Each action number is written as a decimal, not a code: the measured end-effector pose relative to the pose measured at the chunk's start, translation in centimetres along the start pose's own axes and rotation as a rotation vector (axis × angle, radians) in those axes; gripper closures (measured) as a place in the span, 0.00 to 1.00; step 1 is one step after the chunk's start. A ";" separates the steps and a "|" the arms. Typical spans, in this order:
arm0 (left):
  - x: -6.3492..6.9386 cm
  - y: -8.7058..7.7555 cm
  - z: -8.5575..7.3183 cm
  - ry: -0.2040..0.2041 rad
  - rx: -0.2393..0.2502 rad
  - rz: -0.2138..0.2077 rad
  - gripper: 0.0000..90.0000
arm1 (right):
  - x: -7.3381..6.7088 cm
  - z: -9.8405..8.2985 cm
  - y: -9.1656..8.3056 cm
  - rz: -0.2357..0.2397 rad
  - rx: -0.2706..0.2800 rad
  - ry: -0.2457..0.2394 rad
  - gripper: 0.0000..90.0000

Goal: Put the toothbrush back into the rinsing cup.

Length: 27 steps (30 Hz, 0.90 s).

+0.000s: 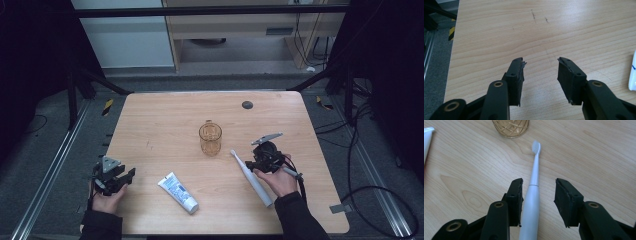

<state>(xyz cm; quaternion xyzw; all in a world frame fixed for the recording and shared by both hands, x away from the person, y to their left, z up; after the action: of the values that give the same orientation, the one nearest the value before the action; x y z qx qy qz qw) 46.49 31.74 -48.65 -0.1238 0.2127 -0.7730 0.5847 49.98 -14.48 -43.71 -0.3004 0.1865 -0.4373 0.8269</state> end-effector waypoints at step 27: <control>0.0 0.1 0.0 0.001 -0.006 -0.003 0.60 | -0.2 -1.1 3.4 0.015 -0.150 -0.008 0.65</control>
<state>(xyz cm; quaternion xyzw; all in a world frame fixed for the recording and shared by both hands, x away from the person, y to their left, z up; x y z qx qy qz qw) 46.56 31.76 -48.73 -0.1256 0.2153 -0.7732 0.5831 51.34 -13.13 -46.76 -0.3619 0.2176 -0.4144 0.8061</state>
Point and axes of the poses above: each handheld gripper's, and its own axes: y roughly forward along the jaws, z roughly out of its top, x roughly to its right, the point moved 2 cm from there along y, roughly forward along the jaws, and after that the axes turned 12 degrees about x, right-handed, at the moved point
